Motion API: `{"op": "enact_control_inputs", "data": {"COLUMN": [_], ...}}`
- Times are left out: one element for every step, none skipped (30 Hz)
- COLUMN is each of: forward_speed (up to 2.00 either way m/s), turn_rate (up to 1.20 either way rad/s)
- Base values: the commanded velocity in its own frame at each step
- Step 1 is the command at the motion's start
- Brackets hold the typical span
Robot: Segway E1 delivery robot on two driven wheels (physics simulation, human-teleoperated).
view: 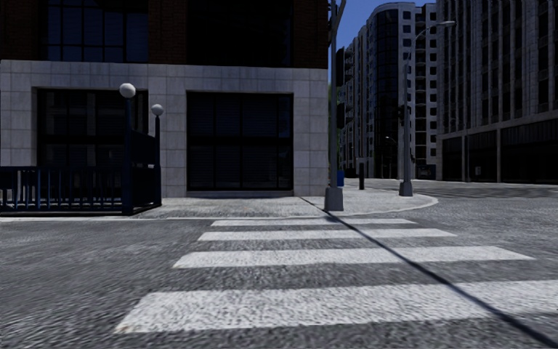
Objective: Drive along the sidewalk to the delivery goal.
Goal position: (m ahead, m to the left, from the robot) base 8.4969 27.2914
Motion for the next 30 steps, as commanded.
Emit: {"op": "enact_control_inputs", "data": {"forward_speed": [2.00,2.00,2.00,2.00,2.00,2.00,2.00,2.00,2.00,2.00,2.00,2.00,2.00,2.00,2.00,2.00,2.00,2.00,2.00,2.00,2.00,2.00,2.00,2.00,2.00,2.00,2.00,2.00,2.00,2.00], "turn_rate": [0.00,0.00,0.00,0.00,0.00,0.00,0.00,0.00,0.00,0.00,0.00,0.00,0.00,0.00,0.00,0.00,0.00,0.00,0.01,0.01,0.04,0.07,0.12,0.15,0.15,0.16,0.17,0.17,0.17,0.17]}}
